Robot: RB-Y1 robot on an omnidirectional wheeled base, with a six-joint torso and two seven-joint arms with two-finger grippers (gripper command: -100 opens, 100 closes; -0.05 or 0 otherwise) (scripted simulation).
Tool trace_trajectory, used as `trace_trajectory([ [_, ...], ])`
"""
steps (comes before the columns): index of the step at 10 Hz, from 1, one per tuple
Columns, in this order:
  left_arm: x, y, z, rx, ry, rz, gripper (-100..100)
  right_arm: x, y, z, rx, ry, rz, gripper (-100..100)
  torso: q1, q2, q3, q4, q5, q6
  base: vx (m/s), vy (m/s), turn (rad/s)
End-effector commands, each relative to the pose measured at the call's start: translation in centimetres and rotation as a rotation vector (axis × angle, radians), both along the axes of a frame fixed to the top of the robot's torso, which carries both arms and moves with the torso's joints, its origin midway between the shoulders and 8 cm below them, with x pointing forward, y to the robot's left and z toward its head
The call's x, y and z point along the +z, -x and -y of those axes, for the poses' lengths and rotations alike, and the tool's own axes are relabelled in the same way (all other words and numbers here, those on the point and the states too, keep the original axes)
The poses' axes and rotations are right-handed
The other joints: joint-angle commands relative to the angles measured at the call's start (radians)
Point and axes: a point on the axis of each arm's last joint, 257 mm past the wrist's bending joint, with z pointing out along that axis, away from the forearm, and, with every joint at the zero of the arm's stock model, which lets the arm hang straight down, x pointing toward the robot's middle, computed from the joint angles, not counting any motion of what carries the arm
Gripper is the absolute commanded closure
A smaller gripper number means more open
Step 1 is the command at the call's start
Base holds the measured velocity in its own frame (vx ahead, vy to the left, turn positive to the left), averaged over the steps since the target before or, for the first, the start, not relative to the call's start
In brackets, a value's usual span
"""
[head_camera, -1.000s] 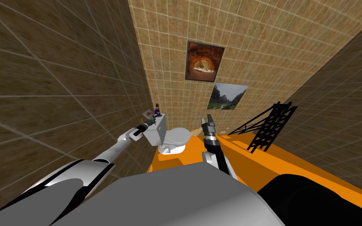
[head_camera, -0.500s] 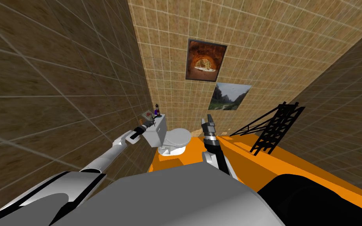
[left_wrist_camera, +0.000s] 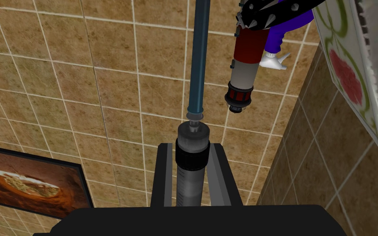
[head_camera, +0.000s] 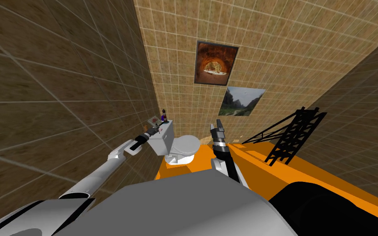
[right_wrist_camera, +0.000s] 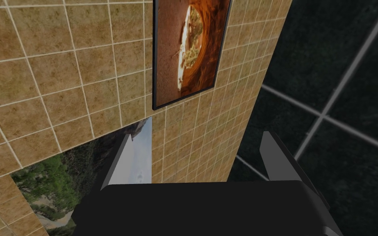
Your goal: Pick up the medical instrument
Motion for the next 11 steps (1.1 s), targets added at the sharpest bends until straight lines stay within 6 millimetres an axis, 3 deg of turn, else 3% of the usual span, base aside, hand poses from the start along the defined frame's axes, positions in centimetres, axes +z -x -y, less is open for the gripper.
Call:
trace_trajectory([
  [1,-0.4,1.2,-0.4,0.001,0.003,-0.005,100,0.0,0.0,0.0,0.0,0.0,0.0,0,0.0,0.0,0.0,0.0,0.0,0.0,0.103,-0.033,0.042],
  [3,-0.4,2.1,0.4,-0.017,0.005,0.0,100,0.0,0.0,0.0,0.0,0.0,0.0,0,-0.001,-0.001,-0.001,-0.001,0.001,0.002,0.041,-0.018,0.008],
  [4,0.0,3.1,-1.3,0.003,-0.003,-0.001,100,0.0,0.0,0.0,0.0,0.0,0.0,0,-0.002,0.001,-0.001,-0.002,0.002,0.003,0.092,-0.042,0.03],
  [7,-0.2,4.8,-0.1,-0.025,0.001,0.002,100,0.0,0.0,0.0,0.0,0.0,0.0,0,-0.002,-0.002,-0.003,-0.004,0.002,0.003,0.055,-0.015,0.019],
  [8,0.2,5.7,-1.8,-0.003,-0.011,-0.002,100,0.0,0.0,0.0,0.0,0.0,0.0,0,-0.002,0.0,-0.002,-0.004,0.003,0.005,0.079,-0.02,0.035],
  [10,-0.7,7.1,-1.3,-0.014,-0.009,-0.014,100,0.0,0.0,0.0,0.0,0.0,0.0,0,-0.003,-0.005,-0.005,-0.005,0.002,0.004,0.082,-0.024,0.029],
  [11,-0.1,7.6,-0.4,-0.031,-0.007,-0.002,100,0.0,0.0,0.0,0.0,0.0,0.0,0,-0.003,-0.003,-0.004,-0.005,0.002,0.005,0.005,-0.009,-0.008],
])
